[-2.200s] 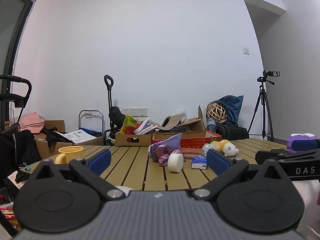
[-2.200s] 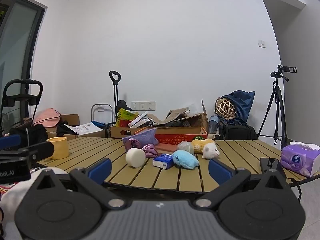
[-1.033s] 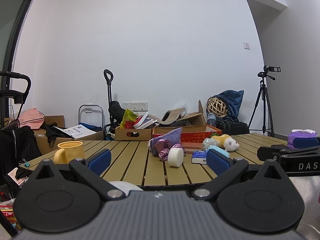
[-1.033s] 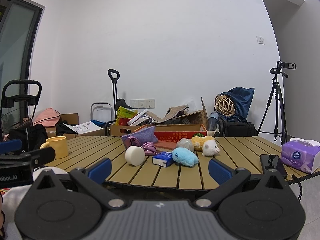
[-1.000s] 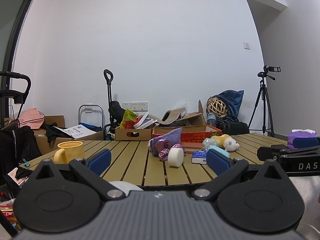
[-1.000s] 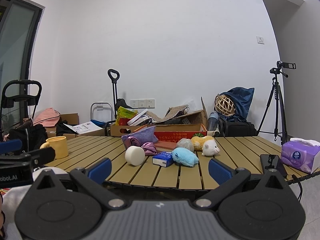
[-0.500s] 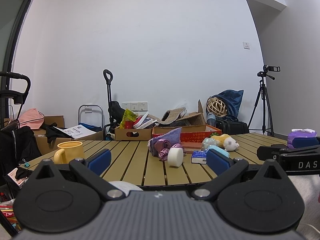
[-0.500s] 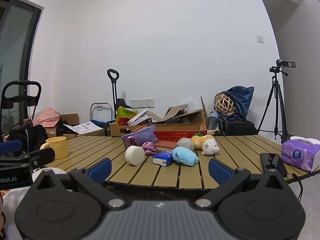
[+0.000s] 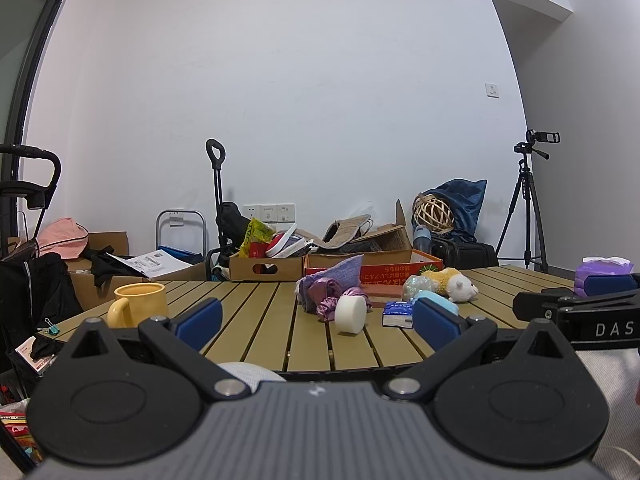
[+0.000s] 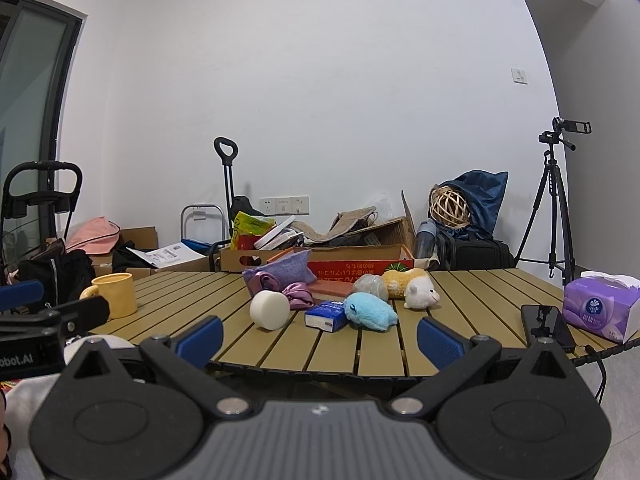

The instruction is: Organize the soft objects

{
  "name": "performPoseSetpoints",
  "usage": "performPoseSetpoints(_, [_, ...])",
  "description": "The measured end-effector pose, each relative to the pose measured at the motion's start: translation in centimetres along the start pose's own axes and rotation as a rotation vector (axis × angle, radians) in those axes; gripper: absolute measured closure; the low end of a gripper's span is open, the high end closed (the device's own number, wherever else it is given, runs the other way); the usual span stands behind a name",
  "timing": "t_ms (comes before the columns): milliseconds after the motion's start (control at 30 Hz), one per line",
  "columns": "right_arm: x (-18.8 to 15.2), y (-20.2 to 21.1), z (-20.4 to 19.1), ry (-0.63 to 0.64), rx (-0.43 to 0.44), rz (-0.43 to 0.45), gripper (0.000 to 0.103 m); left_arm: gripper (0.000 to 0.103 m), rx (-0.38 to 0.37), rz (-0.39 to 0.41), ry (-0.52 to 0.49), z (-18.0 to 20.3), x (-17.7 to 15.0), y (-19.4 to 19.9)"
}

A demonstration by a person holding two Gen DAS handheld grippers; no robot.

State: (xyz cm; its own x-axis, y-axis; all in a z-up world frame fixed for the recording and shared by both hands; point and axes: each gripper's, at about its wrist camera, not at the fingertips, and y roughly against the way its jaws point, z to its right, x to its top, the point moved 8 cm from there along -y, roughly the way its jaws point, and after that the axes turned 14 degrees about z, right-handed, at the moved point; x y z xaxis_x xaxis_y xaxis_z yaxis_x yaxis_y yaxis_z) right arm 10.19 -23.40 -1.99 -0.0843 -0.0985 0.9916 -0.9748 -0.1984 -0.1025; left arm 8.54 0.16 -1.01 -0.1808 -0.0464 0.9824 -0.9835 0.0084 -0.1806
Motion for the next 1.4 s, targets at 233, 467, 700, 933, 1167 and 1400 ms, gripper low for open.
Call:
performPoseSetpoints(233, [-0.03,-0.02,-0.02,-0.001,0.000,-0.001,0.000,0.000,0.000,0.000,-0.001,0.01,-0.01,-0.01])
performPoseSetpoints(467, [-0.14,-0.09,-0.07,-0.001,0.000,-0.001,0.000,0.000,0.000,0.000,-0.001,0.00,-0.02,0.01])
performPoseSetpoints(700, [-0.17,-0.10,-0.10,-0.001,0.000,-0.001,0.000,0.000,0.000,-0.001,-0.001,0.02,-0.02,-0.01])
performPoseSetpoints(933, [-0.17,-0.11,-0.07,-0.001,0.000,-0.002,0.000,0.000,0.000,-0.001,0.000,0.10,-0.07,0.00])
performPoseSetpoints(1167, [-0.14,-0.13,-0.07,0.000,0.001,-0.001,0.000,0.000,0.000,-0.002,0.001,0.10,-0.06,0.00])
performPoseSetpoints(1400, [-0.19,-0.31,-0.05,-0.012,0.001,-0.012,0.000,0.000,0.002,-0.023,0.015,0.05,-0.29,-0.01])
